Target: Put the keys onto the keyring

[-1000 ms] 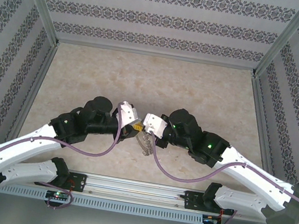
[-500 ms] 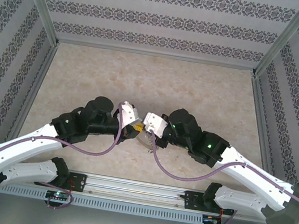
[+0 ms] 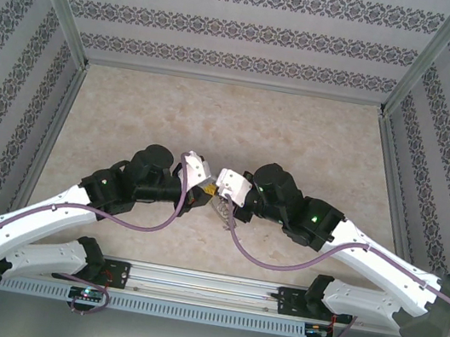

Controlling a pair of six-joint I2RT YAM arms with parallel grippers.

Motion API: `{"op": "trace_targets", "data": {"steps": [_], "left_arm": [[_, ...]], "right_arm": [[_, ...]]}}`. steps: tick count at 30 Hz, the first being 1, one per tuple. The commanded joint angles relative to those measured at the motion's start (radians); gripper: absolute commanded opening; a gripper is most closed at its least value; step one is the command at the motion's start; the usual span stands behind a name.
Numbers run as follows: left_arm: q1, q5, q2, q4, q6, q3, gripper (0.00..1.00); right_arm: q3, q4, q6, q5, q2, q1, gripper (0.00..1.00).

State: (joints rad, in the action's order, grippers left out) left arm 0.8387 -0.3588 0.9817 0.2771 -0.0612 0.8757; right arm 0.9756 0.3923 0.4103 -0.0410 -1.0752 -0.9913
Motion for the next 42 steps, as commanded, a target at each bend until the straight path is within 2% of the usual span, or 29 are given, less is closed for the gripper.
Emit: {"op": "trace_targets", "data": {"steps": [1,18,23,27,31,42], "left_arm": [[0.016,-0.018,-0.026,-0.049,0.034,0.008,0.1],[0.016,0.037,0.018,-0.038,0.043,0.009,0.1],[0.016,0.045,0.012,-0.039,0.038,0.006,0.05],[0.016,0.067,0.002,-0.046,0.037,-0.007,0.08],[0.015,0.086,-0.005,-0.067,0.036,-0.016,0.15],[0.016,0.045,-0.014,-0.084,0.016,-0.026,0.14]], "right_arm": [[0.03,-0.049,-0.019,0.024,-0.006,-0.007,0.0],[0.022,-0.074,-0.02,-0.032,0.02,-0.007,0.0],[0.007,-0.088,-0.02,-0.059,0.037,-0.006,0.0],[-0.009,-0.097,-0.019,-0.067,0.058,-0.007,0.0],[-0.032,-0.111,-0.02,-0.086,0.075,-0.007,0.0],[-0.048,-0.114,-0.013,-0.109,0.089,-0.007,0.0]]}}
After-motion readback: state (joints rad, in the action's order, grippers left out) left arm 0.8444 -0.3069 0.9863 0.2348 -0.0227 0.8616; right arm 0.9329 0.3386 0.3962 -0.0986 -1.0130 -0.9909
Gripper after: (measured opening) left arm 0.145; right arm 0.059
